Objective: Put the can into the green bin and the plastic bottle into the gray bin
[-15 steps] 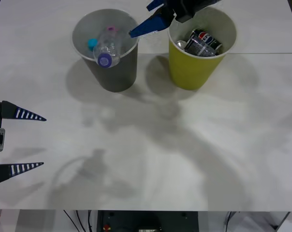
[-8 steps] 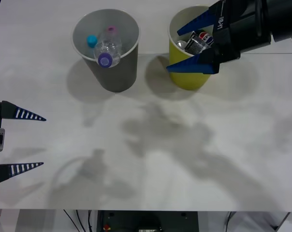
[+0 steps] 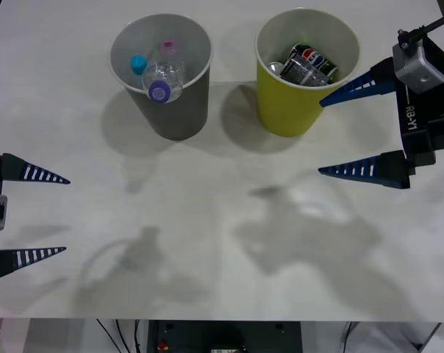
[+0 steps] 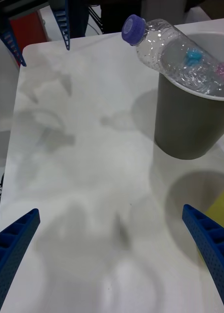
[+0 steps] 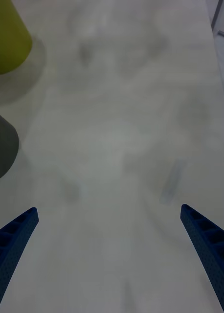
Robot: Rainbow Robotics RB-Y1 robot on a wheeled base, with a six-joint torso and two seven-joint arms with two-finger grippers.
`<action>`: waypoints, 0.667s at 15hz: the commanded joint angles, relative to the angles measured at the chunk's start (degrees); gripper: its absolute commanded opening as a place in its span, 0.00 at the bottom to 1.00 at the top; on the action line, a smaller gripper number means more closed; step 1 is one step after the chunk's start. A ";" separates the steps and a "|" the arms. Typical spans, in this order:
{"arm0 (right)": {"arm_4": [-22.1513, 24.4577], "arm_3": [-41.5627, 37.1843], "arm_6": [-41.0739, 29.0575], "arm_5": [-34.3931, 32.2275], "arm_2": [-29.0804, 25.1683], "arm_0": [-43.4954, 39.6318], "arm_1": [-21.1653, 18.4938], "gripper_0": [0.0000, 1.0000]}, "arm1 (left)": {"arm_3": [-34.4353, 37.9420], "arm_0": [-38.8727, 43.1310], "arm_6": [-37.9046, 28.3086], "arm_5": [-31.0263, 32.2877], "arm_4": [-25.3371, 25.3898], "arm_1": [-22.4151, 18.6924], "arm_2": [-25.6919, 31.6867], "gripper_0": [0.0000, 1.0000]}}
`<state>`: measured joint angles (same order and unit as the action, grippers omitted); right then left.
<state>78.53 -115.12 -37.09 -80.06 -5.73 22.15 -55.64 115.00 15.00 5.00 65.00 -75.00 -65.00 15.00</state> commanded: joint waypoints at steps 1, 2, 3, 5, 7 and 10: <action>-1.45 0.07 6.42 -3.17 -5.08 -5.98 0.00 1.00 | 0.00 0.00 0.00 0.00 0.00 0.00 0.00 1.00; -1.89 0.07 8.35 -4.14 -6.66 -8.00 0.00 1.00 | 0.00 0.00 0.00 0.00 0.00 0.00 0.00 1.00; -2.24 0.07 10.29 -4.49 -8.07 -10.02 0.00 1.00 | 0.00 0.00 0.00 0.00 0.00 0.00 0.00 1.00; -2.94 0.07 13.45 -4.49 -10.35 -14.06 0.00 1.00 | 0.00 0.00 0.00 0.00 0.00 0.00 0.00 1.00; -3.12 0.07 16.44 -4.49 -12.02 -17.49 0.09 1.00 | 0.00 0.00 0.00 0.00 0.00 0.00 0.00 1.00; -3.91 0.78 21.27 -4.49 -14.39 -22.06 0.09 1.00 | 0.00 0.00 0.00 0.00 0.00 0.00 0.00 1.00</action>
<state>74.91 -114.71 -16.85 -84.56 -19.72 1.01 -55.60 115.00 15.00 5.00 65.00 -75.00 -65.00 15.00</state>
